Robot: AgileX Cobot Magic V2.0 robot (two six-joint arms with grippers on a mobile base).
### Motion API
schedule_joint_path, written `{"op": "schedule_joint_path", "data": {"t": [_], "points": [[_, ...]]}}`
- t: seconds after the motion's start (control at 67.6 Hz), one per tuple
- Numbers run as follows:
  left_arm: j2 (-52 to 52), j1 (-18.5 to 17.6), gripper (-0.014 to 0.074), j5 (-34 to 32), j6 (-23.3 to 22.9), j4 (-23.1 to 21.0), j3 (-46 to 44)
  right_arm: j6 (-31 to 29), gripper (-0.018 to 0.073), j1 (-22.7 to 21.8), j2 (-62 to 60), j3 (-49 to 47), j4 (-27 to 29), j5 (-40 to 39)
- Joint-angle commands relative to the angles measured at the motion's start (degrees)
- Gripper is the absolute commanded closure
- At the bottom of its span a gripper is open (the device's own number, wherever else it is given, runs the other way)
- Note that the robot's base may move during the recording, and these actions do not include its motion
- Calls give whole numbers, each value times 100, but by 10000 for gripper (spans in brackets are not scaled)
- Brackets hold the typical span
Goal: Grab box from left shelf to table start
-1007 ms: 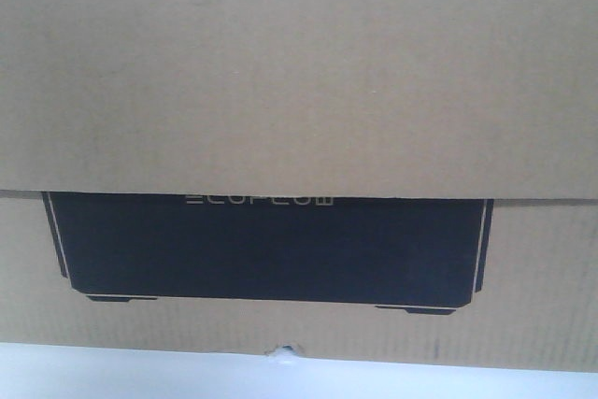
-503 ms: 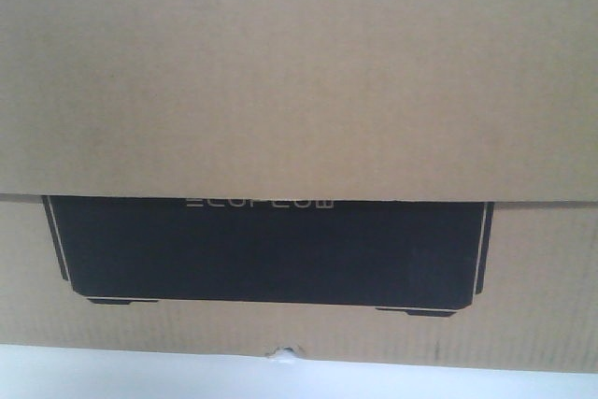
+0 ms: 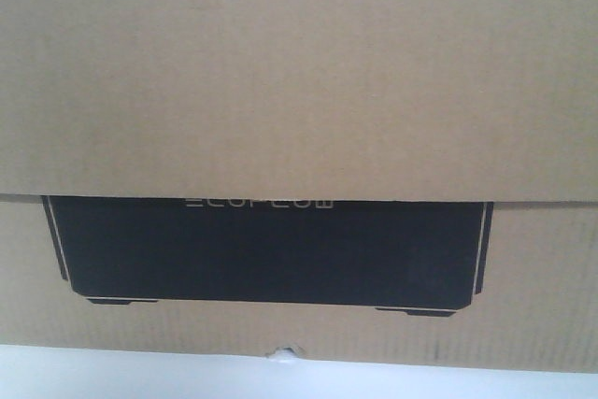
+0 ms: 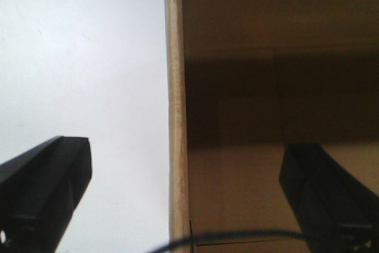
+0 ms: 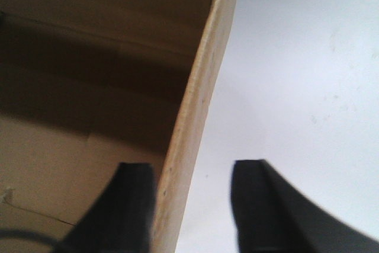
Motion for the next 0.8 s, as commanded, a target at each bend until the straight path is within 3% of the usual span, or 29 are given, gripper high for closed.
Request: {"op": "schedule_joint_path", "data": {"t": [0.0, 0.133, 0.266, 0.326, 0.681, 0.785], "points": [[-583, -34, 149, -246, -34, -22, -212, -45, 333, -3, -472, -144, -31, -449], [-1222, -34, 346, -233, -34, -9, -177, -45, 509, -3, -1069, 90, -38, -681], [-2042, -34, 624, -497, -34, -9, 365, -45, 500, -3, -1886, 883, -57, -1214], [-2459, -34, 705, -663, -34, -9, 785, -45, 500, -3, -2283, 1278, -57, -1454], [-5132, -34, 688, -2483, -34, 101, 4195, -45, 500, -3, -4545, 3783, -57, -2868], [-6045, -34, 688, -3272, -34, 105, 5182, -45, 500, -3, -5164, 4323, -57, -3238]]}}
